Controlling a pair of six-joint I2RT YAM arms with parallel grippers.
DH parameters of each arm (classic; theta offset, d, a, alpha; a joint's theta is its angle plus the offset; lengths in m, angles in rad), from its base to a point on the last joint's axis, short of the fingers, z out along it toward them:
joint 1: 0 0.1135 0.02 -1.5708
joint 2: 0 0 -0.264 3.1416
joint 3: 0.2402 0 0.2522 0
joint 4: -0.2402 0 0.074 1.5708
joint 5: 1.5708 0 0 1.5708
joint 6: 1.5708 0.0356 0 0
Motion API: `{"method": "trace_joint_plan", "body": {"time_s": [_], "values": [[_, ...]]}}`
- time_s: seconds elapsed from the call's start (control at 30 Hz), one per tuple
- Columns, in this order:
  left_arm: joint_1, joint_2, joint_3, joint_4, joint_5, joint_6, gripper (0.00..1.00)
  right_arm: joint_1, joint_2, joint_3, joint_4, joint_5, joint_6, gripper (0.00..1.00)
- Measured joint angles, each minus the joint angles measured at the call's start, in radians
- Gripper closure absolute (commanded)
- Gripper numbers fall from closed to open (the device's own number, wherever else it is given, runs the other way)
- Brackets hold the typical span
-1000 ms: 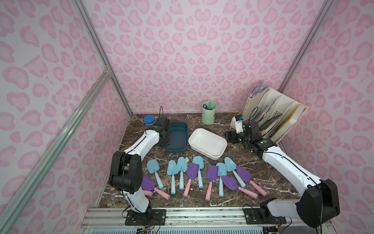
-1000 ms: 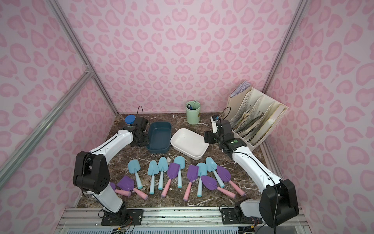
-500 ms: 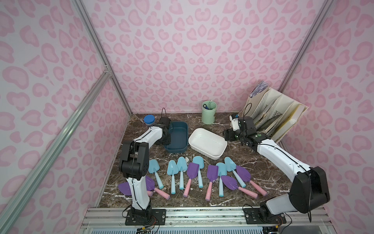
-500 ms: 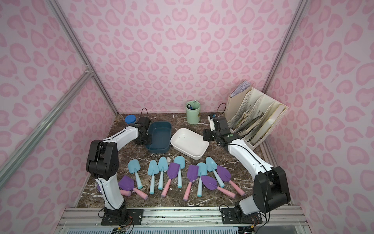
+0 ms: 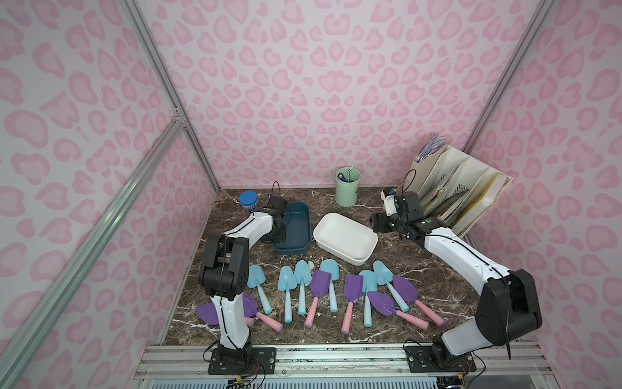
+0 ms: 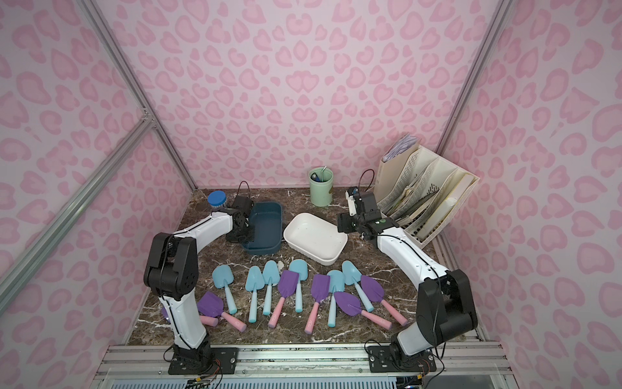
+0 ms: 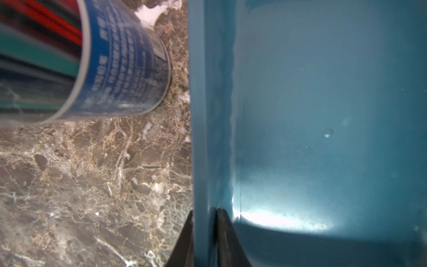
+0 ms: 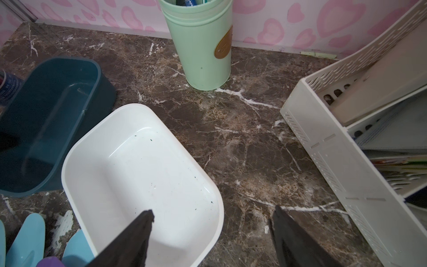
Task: Sort the small shovels by color and place them into the storage box
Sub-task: Adjust the storage box at the center of the board.
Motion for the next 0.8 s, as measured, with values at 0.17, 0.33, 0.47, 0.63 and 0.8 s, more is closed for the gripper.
{"method": "trace_joint_plan", "body": {"time_s": [0.17,0.33,0.47,0.63,0.8], "values": [[-0.017,-0.009,-0.016,0.007,-0.010,0.000,0.83,-0.003,0.103,0.093,-0.021,-0.005,-0.034,0.15],[-0.020,-0.011,-0.027,0.016,-0.012,0.000,0.84,-0.017,0.245,0.222,-0.059,-0.037,-0.086,0.17],[-0.022,-0.019,-0.031,0.018,-0.011,0.000,0.84,-0.017,0.360,0.328,-0.097,-0.064,-0.130,0.19],[-0.024,-0.019,-0.031,0.017,-0.011,0.001,0.84,-0.002,0.462,0.418,-0.144,-0.083,-0.169,0.20],[-0.026,-0.019,-0.031,0.015,-0.010,0.001,0.84,0.019,0.531,0.469,-0.180,-0.094,-0.200,0.21]]}}
